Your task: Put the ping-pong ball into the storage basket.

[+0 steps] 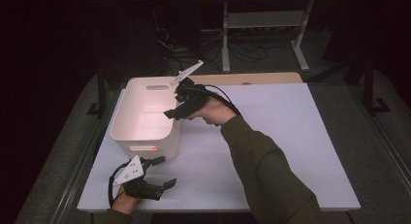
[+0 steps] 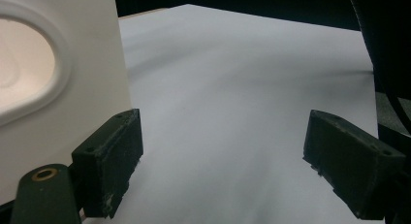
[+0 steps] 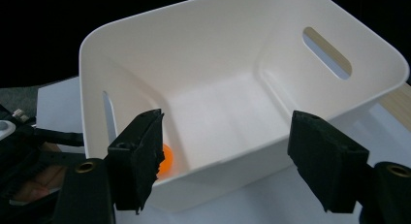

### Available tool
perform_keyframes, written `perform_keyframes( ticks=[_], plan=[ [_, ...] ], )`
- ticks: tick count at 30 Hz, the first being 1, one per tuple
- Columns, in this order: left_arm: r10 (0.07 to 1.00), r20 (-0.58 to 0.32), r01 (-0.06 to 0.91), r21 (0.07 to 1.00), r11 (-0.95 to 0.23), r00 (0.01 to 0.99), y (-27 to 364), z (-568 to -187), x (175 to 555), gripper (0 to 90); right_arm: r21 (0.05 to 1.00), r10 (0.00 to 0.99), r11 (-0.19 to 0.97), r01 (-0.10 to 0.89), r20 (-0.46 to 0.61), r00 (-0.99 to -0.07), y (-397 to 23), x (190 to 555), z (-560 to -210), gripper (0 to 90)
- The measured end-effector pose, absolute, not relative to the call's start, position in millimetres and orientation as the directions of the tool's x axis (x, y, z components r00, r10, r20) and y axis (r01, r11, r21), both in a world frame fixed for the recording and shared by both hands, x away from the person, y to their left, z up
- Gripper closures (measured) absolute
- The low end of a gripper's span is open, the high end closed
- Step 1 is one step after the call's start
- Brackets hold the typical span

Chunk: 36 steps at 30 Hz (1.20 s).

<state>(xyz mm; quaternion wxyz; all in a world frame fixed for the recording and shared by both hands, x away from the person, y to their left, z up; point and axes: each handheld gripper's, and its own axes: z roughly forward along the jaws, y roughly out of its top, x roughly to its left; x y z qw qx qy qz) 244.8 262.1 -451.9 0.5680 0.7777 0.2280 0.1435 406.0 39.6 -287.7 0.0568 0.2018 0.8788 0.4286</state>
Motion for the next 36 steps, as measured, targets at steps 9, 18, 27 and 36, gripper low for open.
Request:
perform_keyframes(
  ticks=[9,18,27,36],
  plan=[
    [0.518,-0.041,0.196,0.949,-0.248,0.854,262.1,-452.0,245.3,14.0,0.780,0.432,0.536,0.324,0.077,-0.899,12.4,402.6,-293.1,25.6],
    [0.517,-0.039,0.195,0.948,-0.250,0.855,262.3,-451.9,245.3,14.0,0.785,0.454,0.521,0.337,0.079,-0.888,-5.8,399.0,-305.8,20.5],
    [0.518,-0.042,0.198,0.948,-0.249,0.854,262.1,-451.9,245.1,14.0,0.792,0.497,0.499,0.352,0.071,-0.865,-23.2,392.9,-318.9,12.9],
    [0.519,-0.045,0.200,0.949,-0.245,0.854,261.8,-452.1,245.0,14.0,0.806,0.530,0.478,0.350,0.053,-0.846,-37.8,383.1,-331.0,7.4]
  ],
)
